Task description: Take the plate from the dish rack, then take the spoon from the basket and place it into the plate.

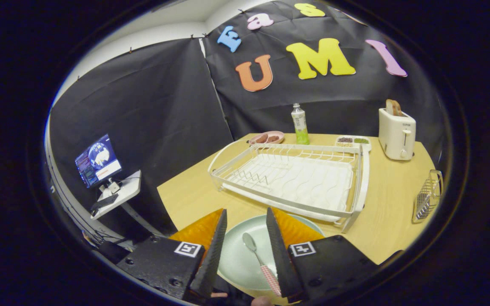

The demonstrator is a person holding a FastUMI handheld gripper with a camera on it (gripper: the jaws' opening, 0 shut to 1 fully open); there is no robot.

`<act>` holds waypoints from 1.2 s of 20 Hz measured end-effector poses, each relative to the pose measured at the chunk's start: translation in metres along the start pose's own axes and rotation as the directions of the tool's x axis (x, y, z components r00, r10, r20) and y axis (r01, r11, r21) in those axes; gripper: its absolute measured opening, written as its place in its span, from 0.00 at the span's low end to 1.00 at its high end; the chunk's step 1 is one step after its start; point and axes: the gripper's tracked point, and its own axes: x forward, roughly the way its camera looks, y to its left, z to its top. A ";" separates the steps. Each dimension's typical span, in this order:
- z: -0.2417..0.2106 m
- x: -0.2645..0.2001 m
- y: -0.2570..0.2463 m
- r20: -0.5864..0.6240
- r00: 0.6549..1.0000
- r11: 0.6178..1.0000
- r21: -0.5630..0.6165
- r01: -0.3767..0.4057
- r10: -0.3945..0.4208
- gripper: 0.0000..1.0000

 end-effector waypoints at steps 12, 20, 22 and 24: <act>0.054 -0.065 -0.037 0.288 0.896 0.940 0.060 0.337 -0.340 1.00; 0.066 -0.120 -0.027 0.425 0.709 0.815 0.143 0.561 -0.563 1.00; 0.065 -0.123 -0.016 0.442 0.686 0.804 0.163 0.572 -0.578 1.00; 0.065 -0.128 -0.010 0.456 0.660 0.788 0.179 0.589 -0.597 1.00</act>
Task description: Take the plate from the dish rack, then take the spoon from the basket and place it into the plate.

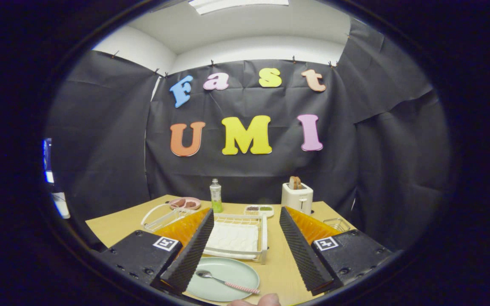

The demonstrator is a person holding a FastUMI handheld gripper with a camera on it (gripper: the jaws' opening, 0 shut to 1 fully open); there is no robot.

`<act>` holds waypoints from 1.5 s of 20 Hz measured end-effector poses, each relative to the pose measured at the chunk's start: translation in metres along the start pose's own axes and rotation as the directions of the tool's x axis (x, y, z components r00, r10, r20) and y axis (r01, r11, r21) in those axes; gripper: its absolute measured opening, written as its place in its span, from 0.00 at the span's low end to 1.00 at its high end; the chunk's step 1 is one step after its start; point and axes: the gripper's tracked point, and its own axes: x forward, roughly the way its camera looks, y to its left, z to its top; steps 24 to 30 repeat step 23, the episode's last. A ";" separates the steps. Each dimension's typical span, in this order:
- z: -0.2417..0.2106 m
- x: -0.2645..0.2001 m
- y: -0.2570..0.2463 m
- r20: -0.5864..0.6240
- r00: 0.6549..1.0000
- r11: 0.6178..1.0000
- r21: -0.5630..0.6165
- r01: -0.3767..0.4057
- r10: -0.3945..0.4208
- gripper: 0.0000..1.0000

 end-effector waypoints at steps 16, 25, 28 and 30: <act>-0.005 -0.016 0.026 0.059 0.995 0.996 -0.020 0.084 -0.083 1.00; -0.005 -0.014 0.021 0.065 0.992 0.994 -0.008 0.112 -0.111 1.00; -0.005 -0.014 0.021 0.065 0.992 0.994 -0.008 0.112 -0.111 1.00; -0.005 -0.014 0.021 0.065 0.992 0.994 -0.008 0.112 -0.111 1.00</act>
